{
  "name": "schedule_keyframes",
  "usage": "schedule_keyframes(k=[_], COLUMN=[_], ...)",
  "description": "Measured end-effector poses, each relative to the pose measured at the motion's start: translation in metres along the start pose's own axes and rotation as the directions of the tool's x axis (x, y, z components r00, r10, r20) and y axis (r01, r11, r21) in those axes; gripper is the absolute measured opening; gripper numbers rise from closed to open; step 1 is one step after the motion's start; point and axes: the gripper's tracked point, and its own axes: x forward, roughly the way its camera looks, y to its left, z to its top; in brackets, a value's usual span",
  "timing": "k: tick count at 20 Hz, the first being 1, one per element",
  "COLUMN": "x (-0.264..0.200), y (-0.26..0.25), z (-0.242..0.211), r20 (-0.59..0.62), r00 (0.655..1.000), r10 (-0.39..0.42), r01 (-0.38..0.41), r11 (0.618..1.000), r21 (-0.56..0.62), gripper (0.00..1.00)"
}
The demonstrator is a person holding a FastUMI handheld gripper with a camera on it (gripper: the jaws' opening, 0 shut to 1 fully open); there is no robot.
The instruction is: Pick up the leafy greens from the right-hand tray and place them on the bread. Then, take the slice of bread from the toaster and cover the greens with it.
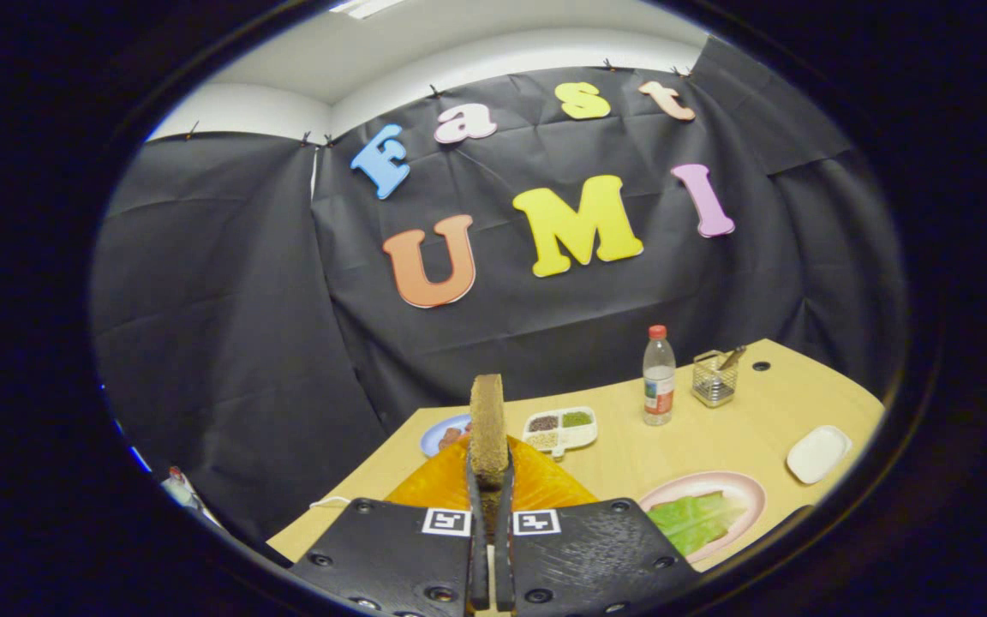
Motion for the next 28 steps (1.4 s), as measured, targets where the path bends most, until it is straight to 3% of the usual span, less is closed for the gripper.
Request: schedule_keyframes(k=[7,12,22,27,28], x=[-0.015,-0.012,0.019,0.011,0.011], y=[-0.112,-0.156,-0.175,-0.205,-0.212], z=[-0.025,-0.056,-0.116,-0.128,-0.131], r20=[-0.001,-0.022,-0.125,-0.155,-0.167], r00=[0.984,0.971,0.970,0.957,0.952], r10=[-0.177,-0.236,-0.209,-0.244,-0.255], r01=[0.177,0.237,0.232,0.272,0.284], r11=[0.983,0.969,0.948,0.941,0.941], r21=[0.039,0.070,0.217,0.201,0.185], gripper=[0.03,0.03,0.03,0.11,0.19])
